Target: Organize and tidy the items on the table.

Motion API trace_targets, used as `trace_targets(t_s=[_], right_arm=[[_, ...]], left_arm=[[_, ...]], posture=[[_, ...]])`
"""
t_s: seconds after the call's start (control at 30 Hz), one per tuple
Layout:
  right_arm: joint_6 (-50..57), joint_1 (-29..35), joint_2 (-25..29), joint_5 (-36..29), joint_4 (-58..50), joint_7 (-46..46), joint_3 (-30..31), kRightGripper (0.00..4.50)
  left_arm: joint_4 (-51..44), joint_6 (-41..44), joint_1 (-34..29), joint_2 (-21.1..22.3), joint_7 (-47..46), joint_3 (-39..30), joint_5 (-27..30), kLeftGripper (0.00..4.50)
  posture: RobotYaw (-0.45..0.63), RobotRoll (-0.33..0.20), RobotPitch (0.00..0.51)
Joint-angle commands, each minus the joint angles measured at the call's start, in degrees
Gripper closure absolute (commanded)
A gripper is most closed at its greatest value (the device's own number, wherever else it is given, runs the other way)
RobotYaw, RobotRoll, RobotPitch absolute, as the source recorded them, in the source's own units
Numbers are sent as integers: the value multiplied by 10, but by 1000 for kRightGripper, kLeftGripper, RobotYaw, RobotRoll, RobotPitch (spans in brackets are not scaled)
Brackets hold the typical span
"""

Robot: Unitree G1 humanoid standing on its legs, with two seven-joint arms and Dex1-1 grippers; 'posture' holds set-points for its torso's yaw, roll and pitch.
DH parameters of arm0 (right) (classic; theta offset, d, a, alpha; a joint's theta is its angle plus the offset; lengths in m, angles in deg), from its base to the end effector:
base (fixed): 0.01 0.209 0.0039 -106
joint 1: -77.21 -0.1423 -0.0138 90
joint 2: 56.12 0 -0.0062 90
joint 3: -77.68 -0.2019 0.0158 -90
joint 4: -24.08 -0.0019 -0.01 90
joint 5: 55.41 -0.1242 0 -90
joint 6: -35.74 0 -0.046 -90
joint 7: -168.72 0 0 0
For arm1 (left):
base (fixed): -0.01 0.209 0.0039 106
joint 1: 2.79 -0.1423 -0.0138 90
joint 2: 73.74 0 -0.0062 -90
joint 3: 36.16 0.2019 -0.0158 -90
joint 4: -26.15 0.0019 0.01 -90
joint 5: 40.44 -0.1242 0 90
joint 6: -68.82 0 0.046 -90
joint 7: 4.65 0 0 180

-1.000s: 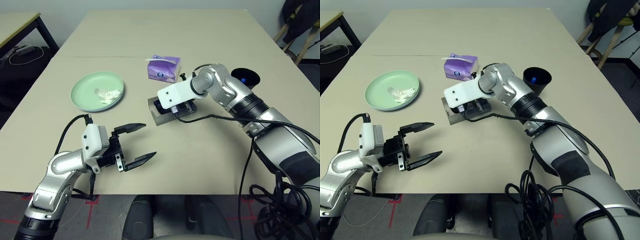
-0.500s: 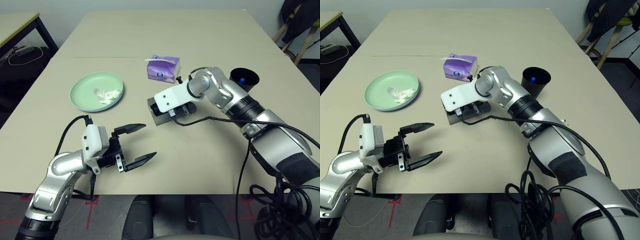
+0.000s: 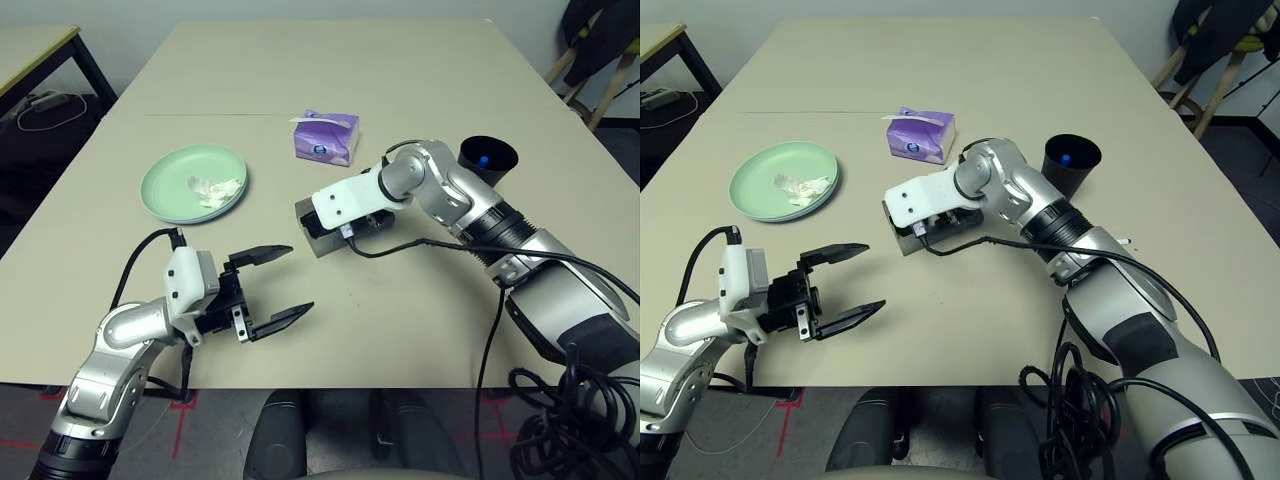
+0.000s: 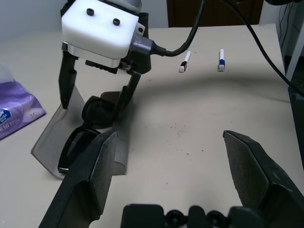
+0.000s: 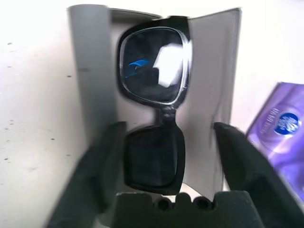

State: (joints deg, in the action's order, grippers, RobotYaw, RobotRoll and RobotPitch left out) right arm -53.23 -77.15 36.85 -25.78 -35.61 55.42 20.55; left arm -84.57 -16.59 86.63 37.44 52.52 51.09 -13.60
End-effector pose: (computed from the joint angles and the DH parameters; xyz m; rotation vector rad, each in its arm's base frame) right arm 0.3451 -0.0817 0.2160 -1.4803 0.1694 1.2517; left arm 0.1817 0.2462 0.1195 0.3006 -0.1277 -1.1315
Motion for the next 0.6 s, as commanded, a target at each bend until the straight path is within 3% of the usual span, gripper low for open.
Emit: trace_targets(t_s=[0.03,0.33,0.6], right_arm=[[20,0,3,-18,-13,10,-14,25],[136,41,45,-88,-118,32,-82,25],[200,167,22,-206,-267,-68,-212,25]], left_arm=[[14,6,7,-2,2,10,-4,0],[27,48,51,-32,-51,-8,15,0],[44,123,104,-56,-129,-25,23,0]], posture=[[172,0,98],[155,0,91],[130,0,94]])
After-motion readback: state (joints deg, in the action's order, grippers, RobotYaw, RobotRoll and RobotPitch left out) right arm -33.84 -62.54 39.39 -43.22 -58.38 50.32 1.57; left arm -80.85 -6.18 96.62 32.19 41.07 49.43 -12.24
